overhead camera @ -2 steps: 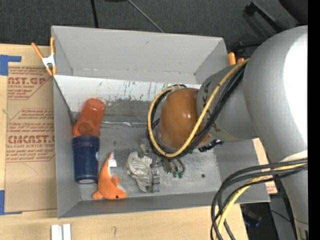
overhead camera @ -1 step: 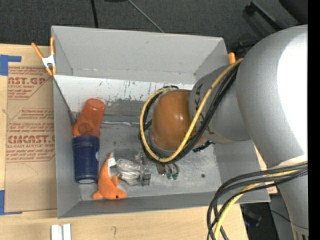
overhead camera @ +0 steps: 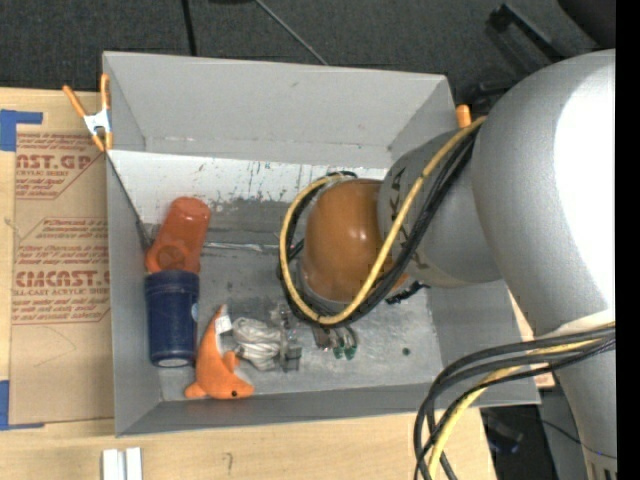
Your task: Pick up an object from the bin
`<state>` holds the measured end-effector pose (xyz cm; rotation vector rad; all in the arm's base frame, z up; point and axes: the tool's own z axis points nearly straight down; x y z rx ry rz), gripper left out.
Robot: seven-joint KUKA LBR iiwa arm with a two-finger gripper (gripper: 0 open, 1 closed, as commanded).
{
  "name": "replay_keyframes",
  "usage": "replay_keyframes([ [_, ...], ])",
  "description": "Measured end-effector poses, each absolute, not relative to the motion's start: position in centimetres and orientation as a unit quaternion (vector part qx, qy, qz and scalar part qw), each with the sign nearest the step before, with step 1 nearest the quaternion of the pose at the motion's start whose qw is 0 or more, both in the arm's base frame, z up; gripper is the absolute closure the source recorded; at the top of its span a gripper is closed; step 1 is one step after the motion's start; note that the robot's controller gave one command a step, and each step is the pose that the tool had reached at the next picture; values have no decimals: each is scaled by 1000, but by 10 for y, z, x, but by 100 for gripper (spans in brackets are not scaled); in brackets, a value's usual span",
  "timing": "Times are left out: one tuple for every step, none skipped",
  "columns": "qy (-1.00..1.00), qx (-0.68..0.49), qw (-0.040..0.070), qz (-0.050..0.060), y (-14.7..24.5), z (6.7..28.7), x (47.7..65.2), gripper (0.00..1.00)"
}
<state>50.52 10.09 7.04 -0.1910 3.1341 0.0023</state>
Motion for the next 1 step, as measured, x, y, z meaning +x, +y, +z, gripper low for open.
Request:
replay_keyframes([
  [998, -61, 1, 0, 90, 201, 496, 100],
])
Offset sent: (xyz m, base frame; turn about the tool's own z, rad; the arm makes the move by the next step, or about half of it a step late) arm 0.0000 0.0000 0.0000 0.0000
